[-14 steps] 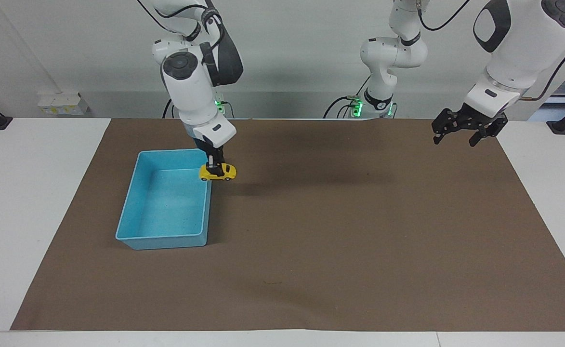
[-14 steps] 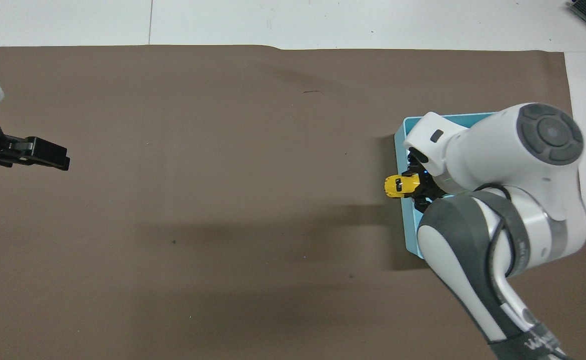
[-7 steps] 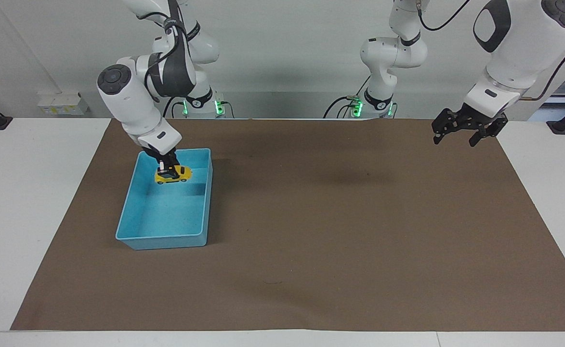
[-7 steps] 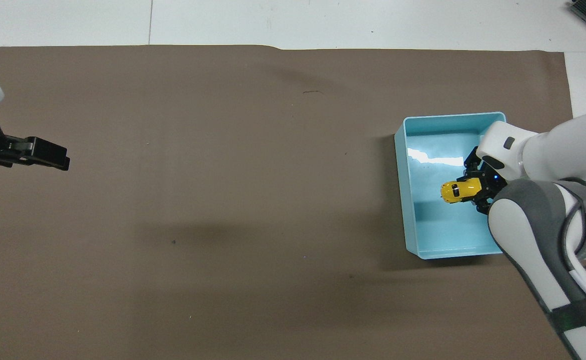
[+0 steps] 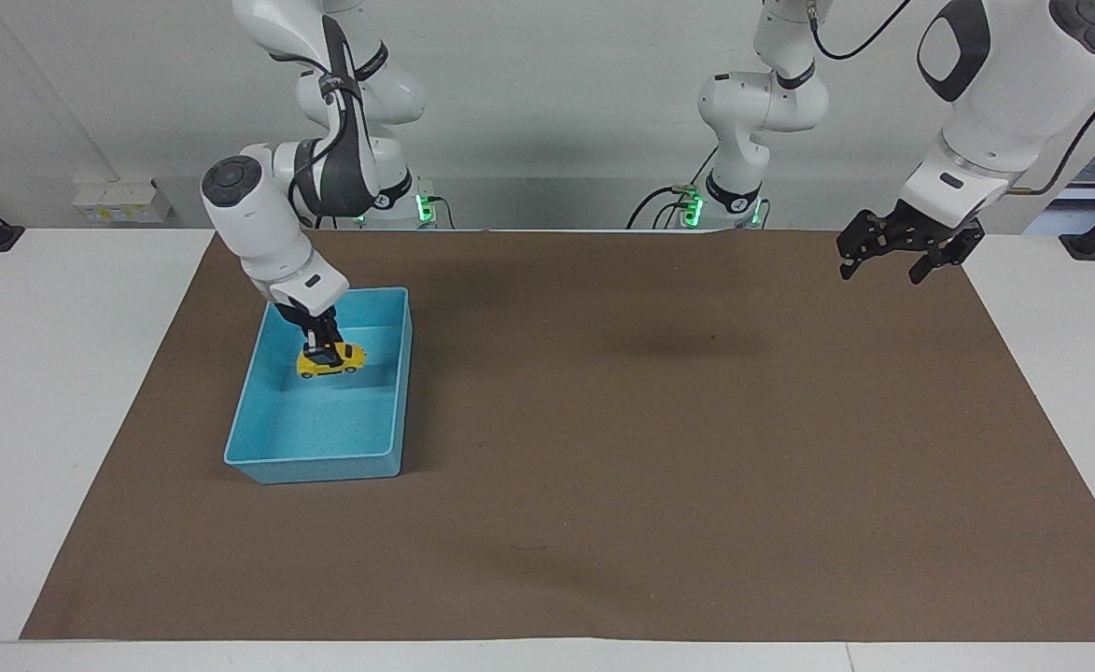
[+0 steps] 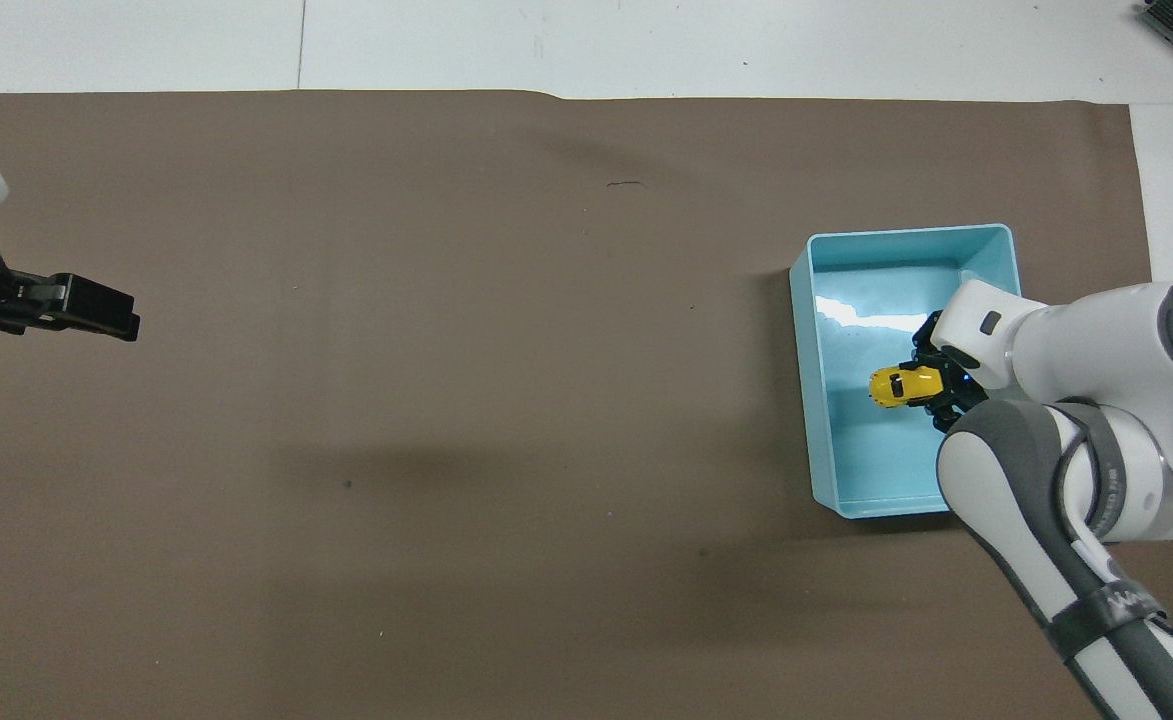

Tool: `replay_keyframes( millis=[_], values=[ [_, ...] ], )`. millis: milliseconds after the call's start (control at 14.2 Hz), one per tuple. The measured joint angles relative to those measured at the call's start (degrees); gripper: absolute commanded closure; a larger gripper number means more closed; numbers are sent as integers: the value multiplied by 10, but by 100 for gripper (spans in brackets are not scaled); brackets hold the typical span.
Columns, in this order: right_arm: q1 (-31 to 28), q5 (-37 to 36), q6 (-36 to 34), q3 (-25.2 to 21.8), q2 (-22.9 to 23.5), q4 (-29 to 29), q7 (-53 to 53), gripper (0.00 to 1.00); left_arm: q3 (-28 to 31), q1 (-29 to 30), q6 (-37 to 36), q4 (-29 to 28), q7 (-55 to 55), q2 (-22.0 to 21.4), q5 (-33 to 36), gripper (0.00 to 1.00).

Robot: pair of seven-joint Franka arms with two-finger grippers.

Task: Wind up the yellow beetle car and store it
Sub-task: 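Carry the yellow car into the blue bin with the right gripper, then open the right gripper to release the car inside the bin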

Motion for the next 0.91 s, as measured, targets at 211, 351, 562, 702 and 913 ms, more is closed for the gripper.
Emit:
replay_keyframes(
  millis=[211,351,562,702,913],
  values=[
    [0,0,41,1,15,-25,-3,100,0,0,0,0,0,0,0,0],
    [0,0,56,1,23,-31,-9,100,0,0,0,0,0,0,0,0],
    [-2,0,80,0,38,-40,-9,91,0,0,0,0,0,0,0,0],
    [-2,0,82,-1,45,-41,-9,0,0,0,0,0,0,0,0,0],
    [-1,0,74,1,45,-39,9,0,0,0,0,0,0,0,0,0]
  ],
)
